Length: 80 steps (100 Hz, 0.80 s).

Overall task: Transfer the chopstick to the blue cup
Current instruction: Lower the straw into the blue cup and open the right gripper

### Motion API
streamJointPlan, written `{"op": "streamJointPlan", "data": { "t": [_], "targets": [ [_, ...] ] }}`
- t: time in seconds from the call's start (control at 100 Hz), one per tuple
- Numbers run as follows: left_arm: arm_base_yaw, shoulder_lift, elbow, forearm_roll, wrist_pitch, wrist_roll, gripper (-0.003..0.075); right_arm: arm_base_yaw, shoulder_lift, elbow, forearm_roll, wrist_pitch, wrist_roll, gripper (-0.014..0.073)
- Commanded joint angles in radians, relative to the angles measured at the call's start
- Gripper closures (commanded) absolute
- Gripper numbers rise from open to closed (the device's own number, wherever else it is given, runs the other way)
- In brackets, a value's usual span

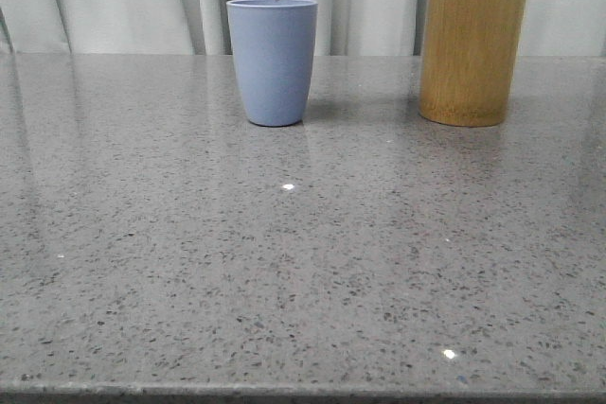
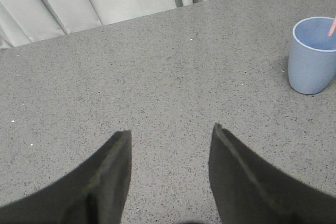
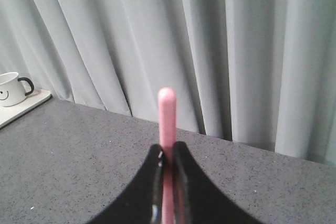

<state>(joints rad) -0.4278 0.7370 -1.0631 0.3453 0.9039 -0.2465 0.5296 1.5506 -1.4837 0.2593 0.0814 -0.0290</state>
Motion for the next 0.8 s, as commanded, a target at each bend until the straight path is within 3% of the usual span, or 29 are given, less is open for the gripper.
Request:
{"op": "streamJointPlan", "data": {
  "t": [0.0, 0.58, 0.79],
  "targets": [
    [-0.005, -0.002, -0.025, 0.019, -0.061, -0.009, 0.0386, 0.002, -0.017, -0.034, 0.006, -0.104, -0.01, 0.0664],
    [-0.005, -0.002, -0.025, 0.019, -0.061, -0.009, 0.0386, 0.002, 0.101, -0.034, 0.016, -0.07, -0.007, 0.0655],
    [-0.005, -0.002, -0.025, 0.019, -0.061, -0.009, 0.0386, 0.002, 0.101, -0.034, 0.016, -0.046, -0.007, 0.048]
  ]
}}
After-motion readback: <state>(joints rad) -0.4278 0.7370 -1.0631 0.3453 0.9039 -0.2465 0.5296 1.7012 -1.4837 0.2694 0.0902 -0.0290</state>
